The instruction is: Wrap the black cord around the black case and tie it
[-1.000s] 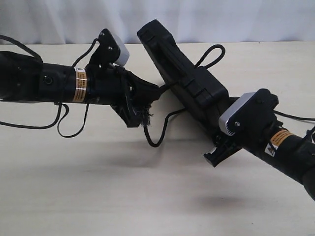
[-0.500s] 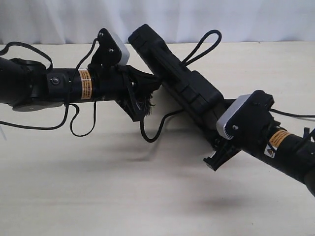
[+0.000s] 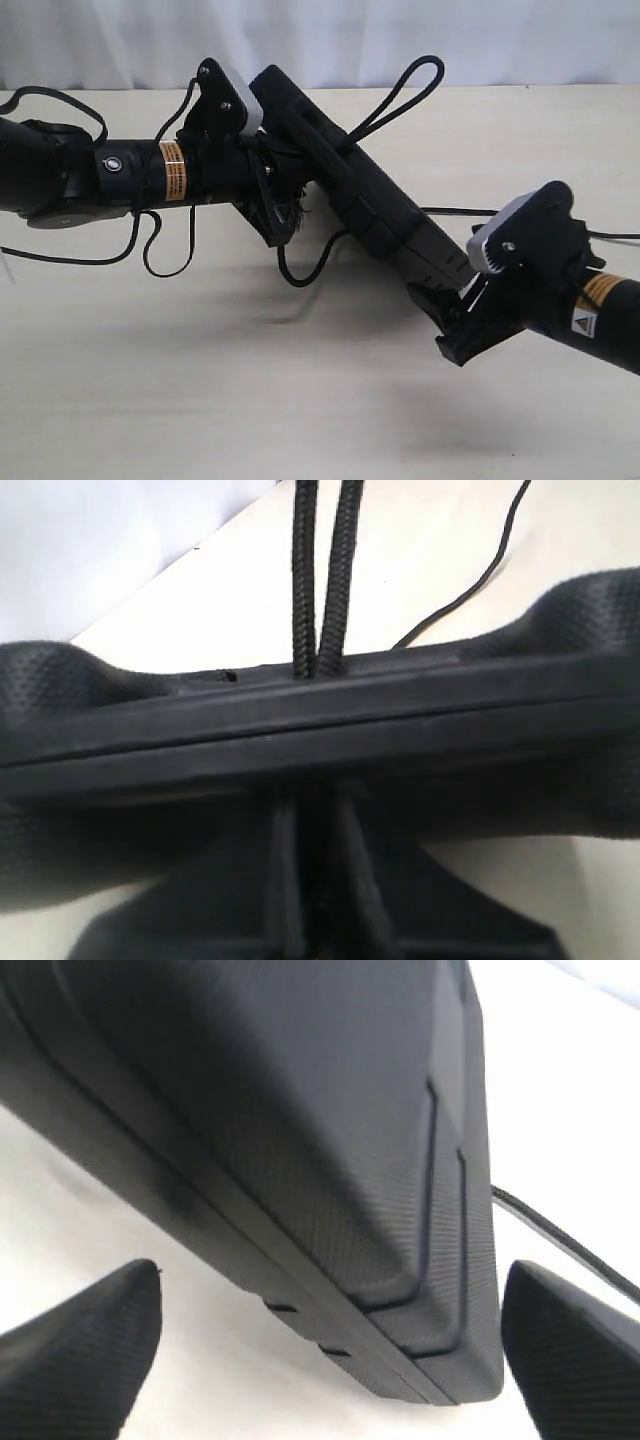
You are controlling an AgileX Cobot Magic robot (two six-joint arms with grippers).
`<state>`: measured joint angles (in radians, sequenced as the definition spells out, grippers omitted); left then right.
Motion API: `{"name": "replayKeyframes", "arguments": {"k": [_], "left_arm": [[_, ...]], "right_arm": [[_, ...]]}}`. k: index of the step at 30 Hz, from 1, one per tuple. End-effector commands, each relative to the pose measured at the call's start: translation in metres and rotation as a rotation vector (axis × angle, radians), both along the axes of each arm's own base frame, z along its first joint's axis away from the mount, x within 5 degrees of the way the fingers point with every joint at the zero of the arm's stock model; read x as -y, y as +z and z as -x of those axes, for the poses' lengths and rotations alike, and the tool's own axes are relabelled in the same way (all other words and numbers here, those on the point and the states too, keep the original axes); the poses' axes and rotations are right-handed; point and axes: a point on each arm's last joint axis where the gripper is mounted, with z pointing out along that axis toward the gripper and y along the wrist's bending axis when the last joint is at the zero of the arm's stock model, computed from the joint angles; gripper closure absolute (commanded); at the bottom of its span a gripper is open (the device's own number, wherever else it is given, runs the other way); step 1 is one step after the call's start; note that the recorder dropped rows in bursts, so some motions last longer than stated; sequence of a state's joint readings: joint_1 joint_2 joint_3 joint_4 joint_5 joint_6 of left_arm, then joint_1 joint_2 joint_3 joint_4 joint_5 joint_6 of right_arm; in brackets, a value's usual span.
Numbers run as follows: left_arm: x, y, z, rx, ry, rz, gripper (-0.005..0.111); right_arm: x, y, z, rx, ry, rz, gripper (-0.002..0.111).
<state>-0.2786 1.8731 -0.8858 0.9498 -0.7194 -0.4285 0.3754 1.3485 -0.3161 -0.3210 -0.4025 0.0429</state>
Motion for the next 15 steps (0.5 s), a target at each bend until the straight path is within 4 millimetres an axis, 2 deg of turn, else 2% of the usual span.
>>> {"name": "replayKeyframes", "arguments": {"k": [1, 3, 4, 5, 8, 9, 11, 12, 13, 15], "left_arm": [[0.002, 0.004, -0.001, 0.020, -0.001, 0.022, 0.107], [0.002, 0.004, -0.001, 0.022, -0.002, 0.020, 0.107], [0.002, 0.004, -0.001, 0.035, -0.008, 0.010, 0.107], [0.002, 0.004, -0.001, 0.041, -0.011, 0.005, 0.107], [0.002, 0.004, -0.001, 0.046, -0.014, 0.000, 0.107], [0.002, 0.004, -0.001, 0.047, -0.015, -0.001, 0.107], [0.002, 0.004, -0.001, 0.053, -0.017, -0.006, 0.107], [0.002, 0.004, -0.001, 0.053, -0.017, -0.006, 0.107], [0.002, 0.004, -0.001, 0.053, -0.017, -0.006, 0.107], [0.002, 0.004, -0.001, 0.053, -0.017, -0.006, 0.107]], "right_arm": [[0.006, 0.026, 0.014, 0.013, -0.053, -0.093, 0.023], [0.009, 0.043, 0.020, 0.058, -0.089, -0.193, 0.023], [0.010, 0.062, 0.027, 0.127, -0.096, -0.290, 0.023], [0.011, 0.072, 0.028, 0.149, -0.111, -0.343, 0.024], [0.012, 0.100, 0.014, 0.128, -0.191, -0.331, 0.033], [0.011, 0.115, -0.002, 0.086, -0.245, -0.284, 0.038], [0.006, 0.126, -0.024, 0.039, -0.291, -0.242, 0.039], [0.003, 0.129, -0.034, 0.021, -0.306, -0.226, 0.039], [-0.003, 0.132, -0.059, -0.027, -0.333, -0.152, 0.039], [-0.010, 0.130, -0.089, -0.112, -0.367, -0.056, 0.039]]}}
